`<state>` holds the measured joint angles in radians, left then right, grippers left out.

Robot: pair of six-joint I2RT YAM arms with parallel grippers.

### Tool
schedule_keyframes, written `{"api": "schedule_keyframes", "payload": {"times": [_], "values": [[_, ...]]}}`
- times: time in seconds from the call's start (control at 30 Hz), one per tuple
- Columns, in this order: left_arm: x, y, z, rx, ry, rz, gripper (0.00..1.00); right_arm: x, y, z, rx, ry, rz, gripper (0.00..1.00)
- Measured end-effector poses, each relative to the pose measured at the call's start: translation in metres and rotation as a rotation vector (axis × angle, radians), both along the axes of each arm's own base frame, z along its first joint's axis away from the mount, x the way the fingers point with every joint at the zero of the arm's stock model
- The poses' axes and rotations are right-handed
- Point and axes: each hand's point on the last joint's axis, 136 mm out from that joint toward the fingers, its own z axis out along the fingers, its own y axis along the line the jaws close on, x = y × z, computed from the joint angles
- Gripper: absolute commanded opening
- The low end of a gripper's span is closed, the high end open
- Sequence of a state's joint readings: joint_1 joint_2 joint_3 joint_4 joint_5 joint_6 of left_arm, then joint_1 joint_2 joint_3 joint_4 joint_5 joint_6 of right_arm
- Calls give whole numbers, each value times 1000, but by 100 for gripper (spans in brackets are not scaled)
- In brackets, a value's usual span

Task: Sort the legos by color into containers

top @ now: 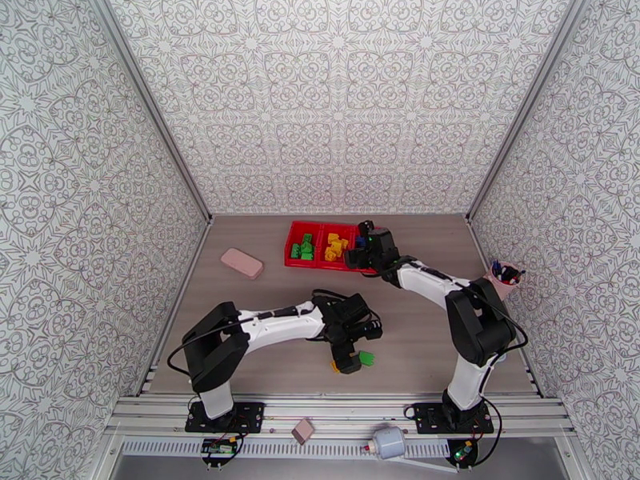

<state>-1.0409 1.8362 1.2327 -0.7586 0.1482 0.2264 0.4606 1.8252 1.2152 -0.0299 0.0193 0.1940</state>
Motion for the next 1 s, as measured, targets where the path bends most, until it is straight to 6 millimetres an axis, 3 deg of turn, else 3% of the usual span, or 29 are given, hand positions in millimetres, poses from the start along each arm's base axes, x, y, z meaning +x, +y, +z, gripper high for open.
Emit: {"api": "schedule_keyframes", "payload": {"times": [0.17,0.37,0.57,0.83,1.0], "values": [[3,7,-9,70,-3,34,88,1,-3,2,2,-4,-8,93],[6,11,-12,99,-12,74,69,1,-11,3,13,-4,-34,93],[6,15,-14,120,-9,94,61,2,-12,5,14,-6,-37,92],[10,22,-14,137,5,142,56,3,-17,10,12,-20,-54,93],[15,28,-14,146,16,178,61,4,-20,10,11,-19,-60,93]]}}
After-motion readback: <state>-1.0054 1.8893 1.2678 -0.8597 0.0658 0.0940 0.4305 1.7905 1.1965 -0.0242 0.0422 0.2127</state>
